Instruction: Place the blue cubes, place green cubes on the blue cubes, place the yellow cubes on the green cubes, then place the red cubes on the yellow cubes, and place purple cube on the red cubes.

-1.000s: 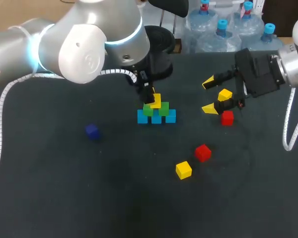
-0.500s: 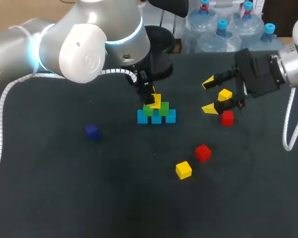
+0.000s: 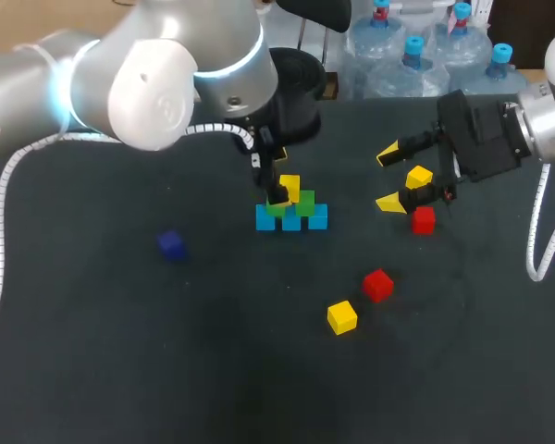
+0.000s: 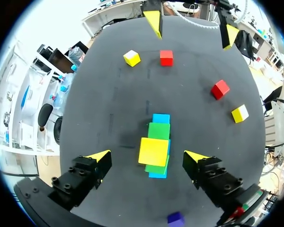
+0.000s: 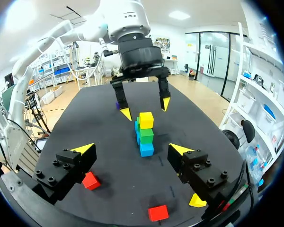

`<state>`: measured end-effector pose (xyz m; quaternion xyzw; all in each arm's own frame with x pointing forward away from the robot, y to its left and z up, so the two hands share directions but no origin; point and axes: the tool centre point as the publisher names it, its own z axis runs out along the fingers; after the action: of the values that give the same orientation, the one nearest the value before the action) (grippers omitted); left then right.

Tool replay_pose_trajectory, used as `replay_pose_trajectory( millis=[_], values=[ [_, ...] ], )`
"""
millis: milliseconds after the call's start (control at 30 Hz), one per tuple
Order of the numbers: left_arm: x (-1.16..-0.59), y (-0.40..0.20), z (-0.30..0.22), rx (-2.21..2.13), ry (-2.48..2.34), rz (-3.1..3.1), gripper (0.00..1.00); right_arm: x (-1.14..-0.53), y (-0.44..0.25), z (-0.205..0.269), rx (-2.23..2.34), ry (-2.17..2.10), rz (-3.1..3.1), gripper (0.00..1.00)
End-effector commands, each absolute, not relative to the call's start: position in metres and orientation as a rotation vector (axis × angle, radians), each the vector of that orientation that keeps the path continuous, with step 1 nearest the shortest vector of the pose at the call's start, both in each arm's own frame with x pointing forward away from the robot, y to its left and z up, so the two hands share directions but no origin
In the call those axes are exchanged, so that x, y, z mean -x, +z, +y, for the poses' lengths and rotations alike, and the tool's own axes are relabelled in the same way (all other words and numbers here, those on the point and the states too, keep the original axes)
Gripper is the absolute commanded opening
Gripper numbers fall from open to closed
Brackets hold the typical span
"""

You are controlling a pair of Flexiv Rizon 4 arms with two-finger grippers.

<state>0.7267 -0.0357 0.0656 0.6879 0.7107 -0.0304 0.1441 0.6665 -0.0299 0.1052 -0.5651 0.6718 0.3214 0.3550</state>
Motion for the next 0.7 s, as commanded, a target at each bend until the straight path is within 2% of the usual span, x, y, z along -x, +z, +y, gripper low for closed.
replay_pose_trajectory(
  millis=[33,700],
  values=[
    [-0.725,0.078,-0.031,-1.971,-0.077,2.036,1.00,-0.667,0.105,-0.030,1.460,0.831,1.734,1.00],
    [-0.693,0.140,0.010,-1.817,-0.097,1.888,1.00,-0.667,0.105,-0.030,1.460,0.831,1.734,1.00]
  ],
)
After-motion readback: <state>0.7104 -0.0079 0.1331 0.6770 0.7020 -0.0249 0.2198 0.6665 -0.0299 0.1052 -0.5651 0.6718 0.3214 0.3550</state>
